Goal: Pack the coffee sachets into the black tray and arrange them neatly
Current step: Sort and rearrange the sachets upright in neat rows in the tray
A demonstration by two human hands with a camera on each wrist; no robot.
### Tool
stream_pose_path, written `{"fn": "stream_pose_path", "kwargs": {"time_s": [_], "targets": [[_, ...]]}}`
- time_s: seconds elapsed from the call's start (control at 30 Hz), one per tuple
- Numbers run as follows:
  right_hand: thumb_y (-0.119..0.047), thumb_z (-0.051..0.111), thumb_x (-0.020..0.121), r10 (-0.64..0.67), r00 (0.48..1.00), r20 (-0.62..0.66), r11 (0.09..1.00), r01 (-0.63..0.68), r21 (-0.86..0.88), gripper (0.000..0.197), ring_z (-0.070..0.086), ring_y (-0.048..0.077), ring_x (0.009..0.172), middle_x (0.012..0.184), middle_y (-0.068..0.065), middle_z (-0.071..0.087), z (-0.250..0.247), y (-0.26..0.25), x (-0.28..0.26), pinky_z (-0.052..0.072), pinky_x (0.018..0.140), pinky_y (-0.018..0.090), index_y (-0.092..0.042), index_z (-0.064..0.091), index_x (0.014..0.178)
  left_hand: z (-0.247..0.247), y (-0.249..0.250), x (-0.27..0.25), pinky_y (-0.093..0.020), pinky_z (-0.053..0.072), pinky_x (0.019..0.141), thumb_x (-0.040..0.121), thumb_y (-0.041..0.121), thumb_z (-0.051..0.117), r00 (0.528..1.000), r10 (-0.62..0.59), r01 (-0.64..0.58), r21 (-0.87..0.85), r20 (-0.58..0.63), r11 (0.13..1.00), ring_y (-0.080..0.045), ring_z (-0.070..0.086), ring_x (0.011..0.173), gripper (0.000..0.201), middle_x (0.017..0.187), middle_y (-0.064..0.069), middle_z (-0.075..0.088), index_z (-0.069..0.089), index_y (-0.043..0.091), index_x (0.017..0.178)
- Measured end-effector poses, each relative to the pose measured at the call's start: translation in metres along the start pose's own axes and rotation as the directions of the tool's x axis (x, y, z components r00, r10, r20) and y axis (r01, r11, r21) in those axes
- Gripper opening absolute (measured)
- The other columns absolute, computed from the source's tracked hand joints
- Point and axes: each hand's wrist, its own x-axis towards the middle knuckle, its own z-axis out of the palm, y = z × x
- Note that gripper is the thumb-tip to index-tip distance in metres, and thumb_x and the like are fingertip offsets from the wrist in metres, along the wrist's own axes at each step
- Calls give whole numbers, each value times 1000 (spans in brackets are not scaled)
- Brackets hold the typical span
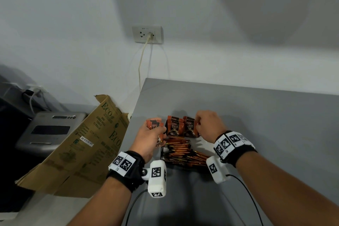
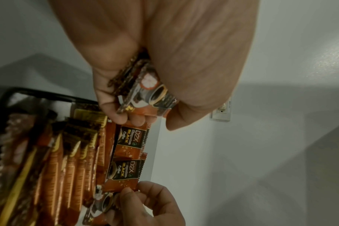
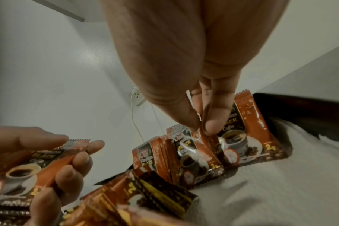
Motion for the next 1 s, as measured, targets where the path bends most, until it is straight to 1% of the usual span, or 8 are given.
{"fn": "stream_pose_path", "kwargs": {"time_s": [0.2,0.27,0.37,0.43,0.6,0.7,0.9,1.0], "targets": [[-22,69,86,-6,995,-101,981,25,190,12,62,14,90,97,-4,64,-25,-7,-12,51,79,25,-18,67,97,8,10,-6,-42,57,69,91,-9,45,993,-6,12,-50,116,999,-29,69,79,36,96,-15,73,62,12,114],[-26,73,85,-70,997,-44,933,81,351,13,65,6,85,92,-9,69,-39,-22,-21,52,75,19,-21,70,97,17,13,-8,-41,59,70,88,-15,50,986,30,-28,-11,164,1000,-30,70,82,42,108,-20,71,59,8,121],[-19,77,85,-175,980,95,860,105,499,16,64,-4,68,89,-7,71,-54,-41,-30,48,61,12,-19,74,100,36,17,-9,-36,58,65,82,-20,59,976,82,-86,7,202,996,-26,69,78,49,102,-22,67,55,4,124],[-9,76,84,-190,979,72,876,136,462,15,61,-7,61,84,-8,72,-61,-42,-32,45,59,8,-19,75,95,46,20,-9,-35,57,63,81,-20,62,967,98,-101,-2,234,995,-25,68,75,50,97,-18,67,54,4,124],[-7,69,86,-86,995,-47,941,96,324,20,65,3,76,82,-12,70,-81,-14,-26,46,66,12,-27,70,82,46,23,-4,-36,56,61,90,-1,67,985,58,-56,-16,164,998,-22,64,73,32,94,-15,66,58,13,118],[-5,64,87,-5,1000,-22,979,9,205,20,67,6,74,80,-9,70,-79,10,-20,45,58,11,-24,69,84,37,18,0,-35,57,65,93,2,63,994,40,-42,20,101,999,-19,63,72,30,92,-13,63,57,9,121],[-2,54,91,46,994,103,999,-48,14,24,63,5,72,88,-3,69,-44,30,-18,47,59,17,-21,69,88,27,9,-1,-34,58,69,93,3,62,995,20,-27,73,93,997,-18,63,74,28,94,-12,64,57,9,120],[-1,55,88,60,993,97,998,-59,-19,24,66,14,78,92,1,70,-30,31,-16,56,68,28,-21,68,90,24,5,-2,-33,58,72,93,6,63,996,13,-20,92,84,996,-18,65,79,25,97,-9,67,59,13,117]]}}
